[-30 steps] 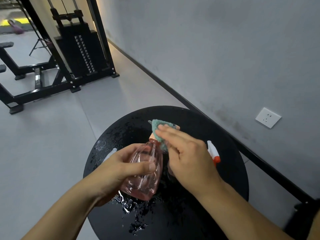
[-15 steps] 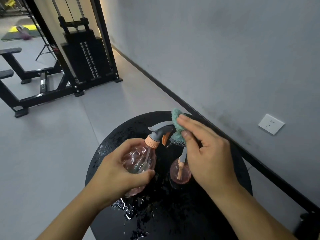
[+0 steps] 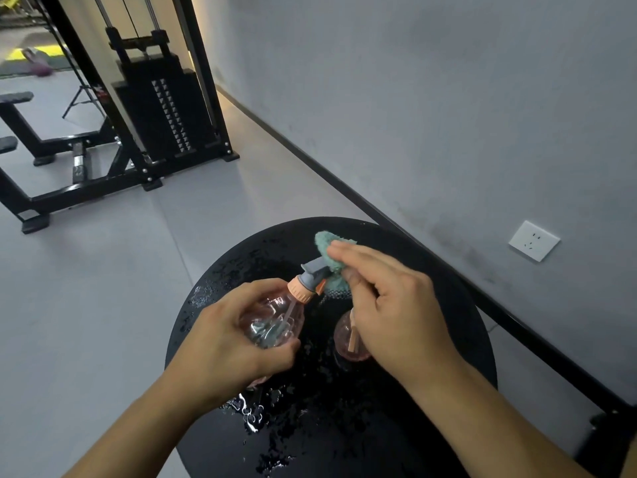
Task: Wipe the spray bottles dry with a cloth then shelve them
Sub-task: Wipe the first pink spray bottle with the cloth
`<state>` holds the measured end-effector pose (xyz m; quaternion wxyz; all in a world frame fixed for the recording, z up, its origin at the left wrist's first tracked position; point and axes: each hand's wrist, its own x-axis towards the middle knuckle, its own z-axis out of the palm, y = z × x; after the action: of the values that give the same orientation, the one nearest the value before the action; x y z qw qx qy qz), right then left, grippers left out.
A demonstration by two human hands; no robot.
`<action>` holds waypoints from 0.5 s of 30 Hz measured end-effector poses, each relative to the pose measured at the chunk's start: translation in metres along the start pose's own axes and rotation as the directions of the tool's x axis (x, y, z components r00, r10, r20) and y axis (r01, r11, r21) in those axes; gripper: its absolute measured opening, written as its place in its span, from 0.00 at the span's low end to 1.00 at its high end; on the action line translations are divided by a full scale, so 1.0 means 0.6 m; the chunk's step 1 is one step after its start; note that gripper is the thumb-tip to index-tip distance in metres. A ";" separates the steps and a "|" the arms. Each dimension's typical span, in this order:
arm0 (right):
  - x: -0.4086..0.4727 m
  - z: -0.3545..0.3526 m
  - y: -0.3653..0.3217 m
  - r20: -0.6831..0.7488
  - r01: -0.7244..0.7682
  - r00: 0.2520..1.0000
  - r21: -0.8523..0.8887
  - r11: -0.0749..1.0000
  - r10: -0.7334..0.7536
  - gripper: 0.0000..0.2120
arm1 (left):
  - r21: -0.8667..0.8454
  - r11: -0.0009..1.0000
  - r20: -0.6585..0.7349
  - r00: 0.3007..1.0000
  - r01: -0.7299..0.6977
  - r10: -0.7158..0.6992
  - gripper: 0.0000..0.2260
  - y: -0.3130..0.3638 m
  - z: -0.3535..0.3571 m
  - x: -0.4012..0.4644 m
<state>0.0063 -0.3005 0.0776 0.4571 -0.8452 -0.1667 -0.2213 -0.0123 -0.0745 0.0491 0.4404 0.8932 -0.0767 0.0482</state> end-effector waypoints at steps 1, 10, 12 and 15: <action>0.001 -0.001 0.002 -0.020 -0.021 1.000 0.000 1.000 0.021 0.18 | 0.002 1.000 0.002 1.000 -0.005 0.005 0.31 -0.001 0.000 0.000; -0.006 0.010 0.000 0.018 0.041 0.999 -0.018 0.999 -0.041 0.20 | 0.017 0.999 0.017 0.999 -0.030 0.029 0.31 -0.004 0.004 0.000; -0.003 0.007 0.005 -0.018 -0.012 1.000 -0.009 1.000 0.012 0.19 | 0.022 0.999 0.017 0.999 -0.036 0.036 0.31 -0.005 0.004 0.000; -0.008 0.011 -0.003 0.000 0.004 1.000 -0.010 1.000 -0.004 0.19 | 0.018 0.999 0.013 0.999 -0.037 0.037 0.31 -0.004 0.006 0.001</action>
<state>0.0028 -0.2942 0.0731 0.4522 -0.8472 -0.1674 -0.2229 -0.0111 -0.0759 0.0450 0.4309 0.8959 -0.0956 0.0512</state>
